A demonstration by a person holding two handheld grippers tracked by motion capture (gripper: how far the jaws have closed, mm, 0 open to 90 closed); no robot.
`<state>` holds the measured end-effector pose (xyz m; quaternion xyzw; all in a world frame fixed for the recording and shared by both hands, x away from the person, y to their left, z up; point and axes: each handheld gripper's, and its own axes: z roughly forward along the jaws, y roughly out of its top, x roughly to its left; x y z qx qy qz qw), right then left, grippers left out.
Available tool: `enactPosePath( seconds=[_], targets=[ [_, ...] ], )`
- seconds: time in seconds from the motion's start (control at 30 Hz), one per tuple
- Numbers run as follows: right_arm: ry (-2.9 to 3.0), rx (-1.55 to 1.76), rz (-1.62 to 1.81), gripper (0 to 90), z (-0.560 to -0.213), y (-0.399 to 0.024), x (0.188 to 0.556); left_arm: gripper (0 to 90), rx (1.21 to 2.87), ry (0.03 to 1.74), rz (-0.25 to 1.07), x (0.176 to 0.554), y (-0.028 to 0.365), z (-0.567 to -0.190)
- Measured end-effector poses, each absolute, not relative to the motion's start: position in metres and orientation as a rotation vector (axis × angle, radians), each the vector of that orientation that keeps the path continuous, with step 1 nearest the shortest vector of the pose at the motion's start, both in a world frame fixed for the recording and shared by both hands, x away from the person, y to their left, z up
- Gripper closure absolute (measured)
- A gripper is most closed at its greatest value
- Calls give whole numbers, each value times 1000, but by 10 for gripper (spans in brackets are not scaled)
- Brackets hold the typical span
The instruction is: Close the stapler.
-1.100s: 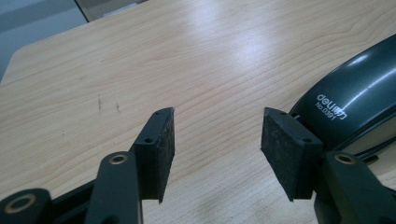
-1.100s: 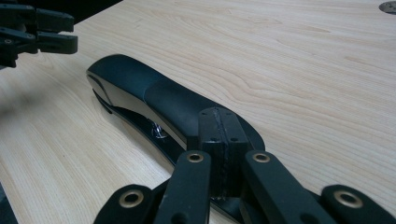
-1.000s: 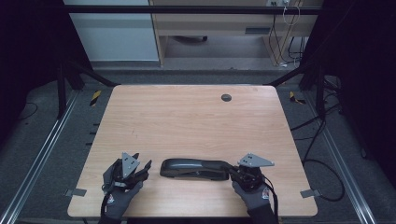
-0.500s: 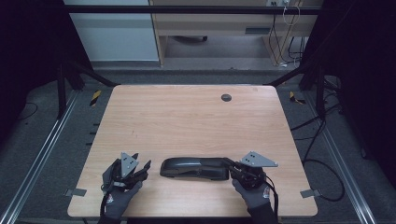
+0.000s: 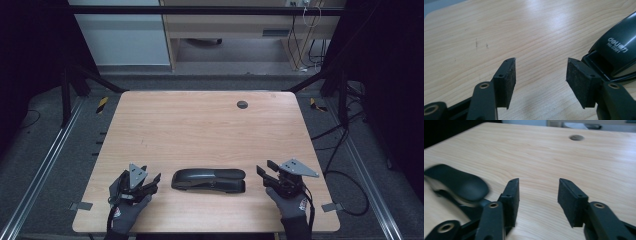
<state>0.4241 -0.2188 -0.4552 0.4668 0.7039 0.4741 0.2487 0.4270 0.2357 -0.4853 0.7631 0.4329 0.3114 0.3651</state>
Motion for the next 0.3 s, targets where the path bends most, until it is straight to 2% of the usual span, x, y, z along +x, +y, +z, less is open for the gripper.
enactPosePath(
  seconds=[0.3],
  targets=[
    [1910, 1415, 1140, 395, -482, -248, 437, 343, 1969, 1178, 785, 434, 249, -491]
  ],
)
